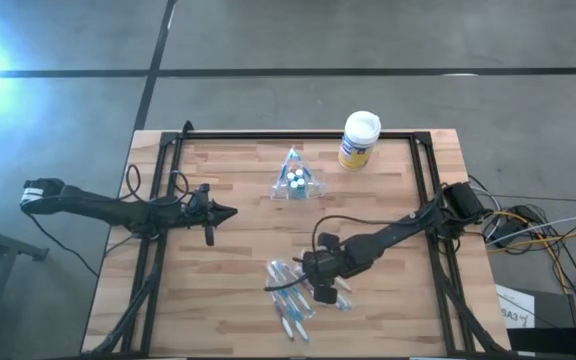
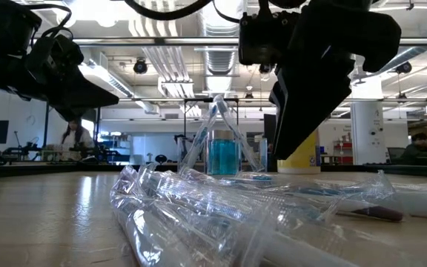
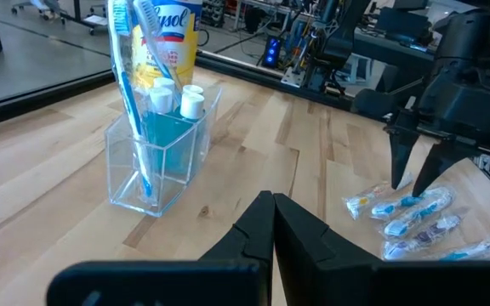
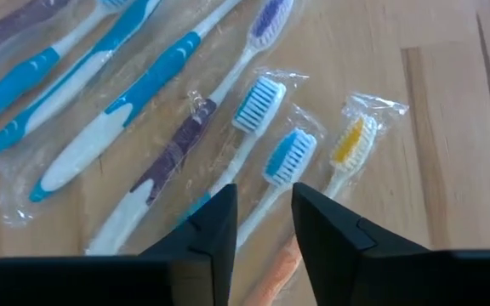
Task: Pick & Place toothbrushing station
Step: Put the blue toothbrush into the transparent organizer
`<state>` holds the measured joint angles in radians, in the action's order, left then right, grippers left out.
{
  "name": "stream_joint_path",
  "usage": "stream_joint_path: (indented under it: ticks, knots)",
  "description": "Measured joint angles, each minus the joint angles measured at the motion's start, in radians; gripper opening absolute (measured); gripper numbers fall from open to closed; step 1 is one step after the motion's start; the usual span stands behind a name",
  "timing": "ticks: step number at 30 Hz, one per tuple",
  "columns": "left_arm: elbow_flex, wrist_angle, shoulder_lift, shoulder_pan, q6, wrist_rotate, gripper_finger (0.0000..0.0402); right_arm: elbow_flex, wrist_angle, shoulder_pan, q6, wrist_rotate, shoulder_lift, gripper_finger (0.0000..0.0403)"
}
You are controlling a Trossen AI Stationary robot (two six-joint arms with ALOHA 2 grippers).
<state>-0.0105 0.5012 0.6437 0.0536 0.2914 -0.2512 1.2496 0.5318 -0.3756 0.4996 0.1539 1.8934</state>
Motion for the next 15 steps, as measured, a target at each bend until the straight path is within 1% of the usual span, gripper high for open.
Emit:
stream_joint_path:
  ticks: [5, 15]
  knots:
    - [0.000, 0.000, 0.000, 0.000, 0.000, 0.000, 0.0010, -0.002, -0.033, -0.005, -0.034, -0.005, 0.017, 0.0098]
    - [0.000, 0.003, -0.001, 0.000, 0.000, 0.000, 0.0010, 0.001, -0.055, -0.001, -0.036, 0.006, 0.056, 0.0100]
